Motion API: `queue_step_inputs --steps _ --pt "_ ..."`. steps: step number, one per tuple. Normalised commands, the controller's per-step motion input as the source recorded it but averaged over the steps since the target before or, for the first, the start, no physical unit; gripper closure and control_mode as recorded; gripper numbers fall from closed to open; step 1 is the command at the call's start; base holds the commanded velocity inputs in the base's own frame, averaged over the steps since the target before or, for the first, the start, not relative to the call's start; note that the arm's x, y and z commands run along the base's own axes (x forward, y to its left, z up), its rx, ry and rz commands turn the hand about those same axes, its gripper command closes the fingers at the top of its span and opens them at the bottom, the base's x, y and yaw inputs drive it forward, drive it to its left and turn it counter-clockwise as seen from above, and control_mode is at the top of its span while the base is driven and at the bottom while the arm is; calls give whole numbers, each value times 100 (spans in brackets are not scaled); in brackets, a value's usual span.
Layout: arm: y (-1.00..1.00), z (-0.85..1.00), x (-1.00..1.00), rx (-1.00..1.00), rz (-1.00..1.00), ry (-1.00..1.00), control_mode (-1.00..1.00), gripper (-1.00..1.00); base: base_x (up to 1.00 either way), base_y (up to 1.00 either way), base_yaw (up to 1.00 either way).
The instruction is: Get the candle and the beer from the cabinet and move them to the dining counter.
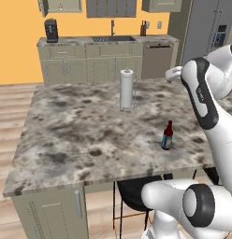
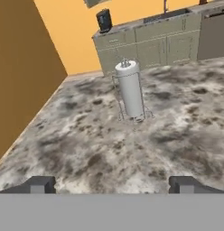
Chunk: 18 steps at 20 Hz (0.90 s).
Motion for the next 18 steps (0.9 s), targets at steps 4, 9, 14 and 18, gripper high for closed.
queue_step_inputs --steps 4,9,14,18 --pt "0 31 -67 -4 -26 26 -100 -100 0 0 0" --pt "0 3 -84 -13 -9 8 -100 -100 0 0 0" --pt "0 1 -90 -14 0 0 -100 -100 0 0 0" --pt "8 4 -70 -7 0 4 -100 -100 0 0 0"
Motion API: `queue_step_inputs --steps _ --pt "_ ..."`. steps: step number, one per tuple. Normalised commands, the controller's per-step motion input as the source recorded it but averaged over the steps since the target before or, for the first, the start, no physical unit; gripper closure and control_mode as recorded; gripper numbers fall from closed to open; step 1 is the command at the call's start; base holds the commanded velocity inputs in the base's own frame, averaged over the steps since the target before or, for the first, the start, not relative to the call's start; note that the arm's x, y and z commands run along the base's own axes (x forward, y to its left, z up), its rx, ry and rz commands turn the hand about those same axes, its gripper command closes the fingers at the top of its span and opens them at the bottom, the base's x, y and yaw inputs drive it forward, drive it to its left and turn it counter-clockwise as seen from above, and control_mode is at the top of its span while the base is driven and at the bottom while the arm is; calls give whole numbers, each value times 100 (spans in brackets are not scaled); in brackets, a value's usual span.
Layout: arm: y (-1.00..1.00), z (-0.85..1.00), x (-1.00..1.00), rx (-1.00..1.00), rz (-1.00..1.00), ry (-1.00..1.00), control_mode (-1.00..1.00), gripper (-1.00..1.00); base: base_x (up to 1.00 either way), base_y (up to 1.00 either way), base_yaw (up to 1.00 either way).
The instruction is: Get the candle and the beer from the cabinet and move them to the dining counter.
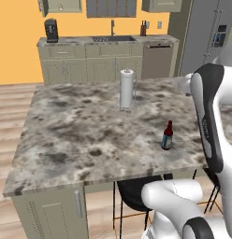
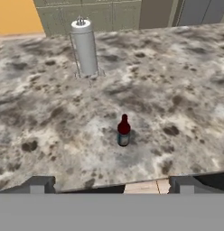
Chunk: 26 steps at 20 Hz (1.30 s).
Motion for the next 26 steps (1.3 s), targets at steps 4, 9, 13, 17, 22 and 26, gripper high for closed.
queue_step_inputs --steps 4,9,13,17,22,26 --pt "22 1 -49 -8 0 7 -100 -100 0 0 0" --pt "10 2 -10 -1 1 5 -100 -100 0 0 0" --pt "0 0 0 0 1 5 -100 -100 0 0 0" --pt "0 0 0 0 0 5 -100 -100 0 0 0" --pt "0 0 0 0 0 1 -100 -100 0 0 0" --pt "0 0 0 0 0 0 100 -100 -12 0 0"
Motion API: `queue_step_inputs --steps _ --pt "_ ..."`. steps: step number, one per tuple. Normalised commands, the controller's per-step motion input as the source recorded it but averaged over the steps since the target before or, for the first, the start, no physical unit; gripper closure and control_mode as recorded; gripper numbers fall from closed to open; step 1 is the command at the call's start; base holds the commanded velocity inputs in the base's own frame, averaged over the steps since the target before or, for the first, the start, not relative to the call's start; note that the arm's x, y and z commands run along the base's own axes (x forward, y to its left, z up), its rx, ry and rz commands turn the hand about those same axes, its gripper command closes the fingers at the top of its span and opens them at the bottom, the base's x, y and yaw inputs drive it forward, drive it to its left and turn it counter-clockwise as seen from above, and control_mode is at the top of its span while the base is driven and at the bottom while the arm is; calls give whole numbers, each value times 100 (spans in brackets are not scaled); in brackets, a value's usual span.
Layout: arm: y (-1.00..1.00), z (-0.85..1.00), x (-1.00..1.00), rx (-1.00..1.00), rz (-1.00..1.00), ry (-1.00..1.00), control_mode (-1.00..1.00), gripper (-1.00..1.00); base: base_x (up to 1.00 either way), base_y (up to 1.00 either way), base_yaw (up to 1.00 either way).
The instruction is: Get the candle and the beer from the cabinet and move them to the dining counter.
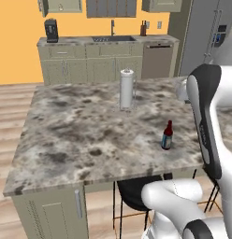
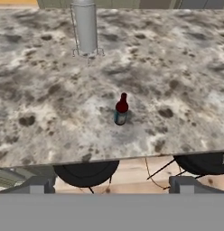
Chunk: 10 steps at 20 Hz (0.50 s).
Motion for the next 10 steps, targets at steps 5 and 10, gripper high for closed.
queue_step_inputs --steps 5,10 --pt "0 0 0 0 0 0 100 -100 -75 -13 0" --pt "0 0 0 0 0 0 100 -100 -75 -96 -11"
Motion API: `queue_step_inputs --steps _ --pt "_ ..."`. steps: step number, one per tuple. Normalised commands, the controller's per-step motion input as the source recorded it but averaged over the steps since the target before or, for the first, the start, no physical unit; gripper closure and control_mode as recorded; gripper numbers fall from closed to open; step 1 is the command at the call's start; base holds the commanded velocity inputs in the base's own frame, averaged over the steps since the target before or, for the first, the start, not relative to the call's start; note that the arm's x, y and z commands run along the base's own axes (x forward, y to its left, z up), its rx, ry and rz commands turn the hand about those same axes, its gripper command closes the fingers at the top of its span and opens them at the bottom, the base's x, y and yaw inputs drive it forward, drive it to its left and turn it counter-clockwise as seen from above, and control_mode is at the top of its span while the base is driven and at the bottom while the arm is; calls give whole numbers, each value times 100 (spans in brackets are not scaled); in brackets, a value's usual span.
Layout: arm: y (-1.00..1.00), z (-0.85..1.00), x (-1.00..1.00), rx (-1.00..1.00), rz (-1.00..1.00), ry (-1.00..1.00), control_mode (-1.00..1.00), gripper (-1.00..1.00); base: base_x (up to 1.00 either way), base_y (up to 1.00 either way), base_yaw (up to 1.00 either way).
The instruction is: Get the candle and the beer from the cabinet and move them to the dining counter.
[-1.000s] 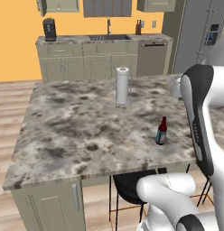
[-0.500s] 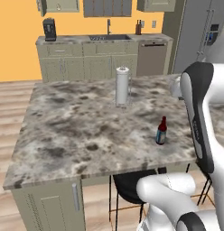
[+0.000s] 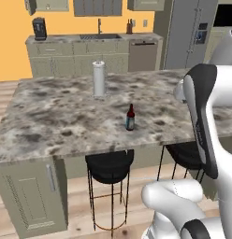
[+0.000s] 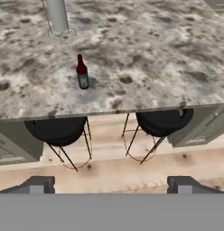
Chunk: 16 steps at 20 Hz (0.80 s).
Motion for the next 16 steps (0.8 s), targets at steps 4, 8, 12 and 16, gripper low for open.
queue_step_inputs --steps 4,8,12,16 --pt "0 0 0 0 0 0 100 -100 -12 -100 -13" --pt "0 0 0 0 0 0 100 -100 2 -100 -17" --pt "0 0 0 0 0 0 100 -100 19 -100 -12" --pt "0 0 0 0 0 0 100 -100 41 -100 -2"
